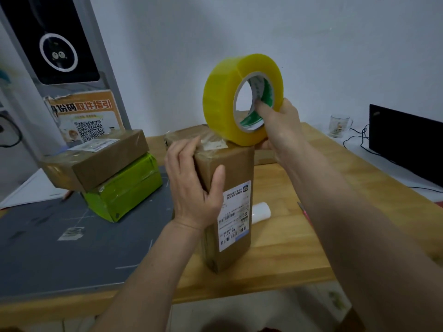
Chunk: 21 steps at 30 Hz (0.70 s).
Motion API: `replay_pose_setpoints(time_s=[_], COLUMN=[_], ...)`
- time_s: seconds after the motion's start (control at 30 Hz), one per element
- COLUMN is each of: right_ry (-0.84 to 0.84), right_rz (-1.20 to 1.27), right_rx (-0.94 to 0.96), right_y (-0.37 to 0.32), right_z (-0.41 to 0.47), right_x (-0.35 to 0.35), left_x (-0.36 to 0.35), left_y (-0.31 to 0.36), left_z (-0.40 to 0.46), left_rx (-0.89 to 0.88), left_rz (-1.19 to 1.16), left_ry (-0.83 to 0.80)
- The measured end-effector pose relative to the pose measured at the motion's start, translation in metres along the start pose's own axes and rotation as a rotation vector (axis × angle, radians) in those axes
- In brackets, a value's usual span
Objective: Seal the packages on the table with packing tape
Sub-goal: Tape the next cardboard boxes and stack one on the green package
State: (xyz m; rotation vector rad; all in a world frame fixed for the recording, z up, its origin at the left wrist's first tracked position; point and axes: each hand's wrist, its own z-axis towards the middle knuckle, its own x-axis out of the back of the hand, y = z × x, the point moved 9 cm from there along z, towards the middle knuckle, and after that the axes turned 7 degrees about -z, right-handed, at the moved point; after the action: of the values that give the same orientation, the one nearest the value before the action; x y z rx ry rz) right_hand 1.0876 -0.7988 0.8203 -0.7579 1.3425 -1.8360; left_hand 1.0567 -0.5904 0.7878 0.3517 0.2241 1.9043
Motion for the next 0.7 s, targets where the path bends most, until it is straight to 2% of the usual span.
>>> replay_pose_setpoints(time_s=[0.13,0.3,0.43,0.5,0.57,0.63,0.7], right_ry=[-0.051,-0.134,-0.163,-0.171,-0.16,-0.135,-0.111], right_rz=[0.153,0.125,0.154,0.163,0.173,0.182,0.191], right_rx=[-0.152,-0.181,-0.208,-0.216,-0.226,-0.237,-0.247], right_y=[0.018,0.03,0.036,0.039,0.041,0.043,0.044], right_z=[-0.004,-0.009,-0.009,-0.01,-0.01,-0.009,-0.008], right_x=[-0.007,-0.021,-0.023,-0.022,-0.019,-0.015,-0.011], left_x=[-0.003,-0.001,-0.008,-0.014,-0.02,-0.029,-0.031], left_y=[-0.001,-0.006,-0.008,-0.02,-0.04,-0.062,-0.074], left_z=[0.0,0.002,-0.003,-0.011,-0.024,-0.039,-0.047], left_rx=[0.019,0.022,0.054,0.199,0.443,0.667,0.734], left_rz=[0.044,0.05,-0.036,-0.14,-0.296,-0.419,-0.37], left_ry=[0.005,-0.004,-0.05,-0.096,-0.15,-0.287,-0.466])
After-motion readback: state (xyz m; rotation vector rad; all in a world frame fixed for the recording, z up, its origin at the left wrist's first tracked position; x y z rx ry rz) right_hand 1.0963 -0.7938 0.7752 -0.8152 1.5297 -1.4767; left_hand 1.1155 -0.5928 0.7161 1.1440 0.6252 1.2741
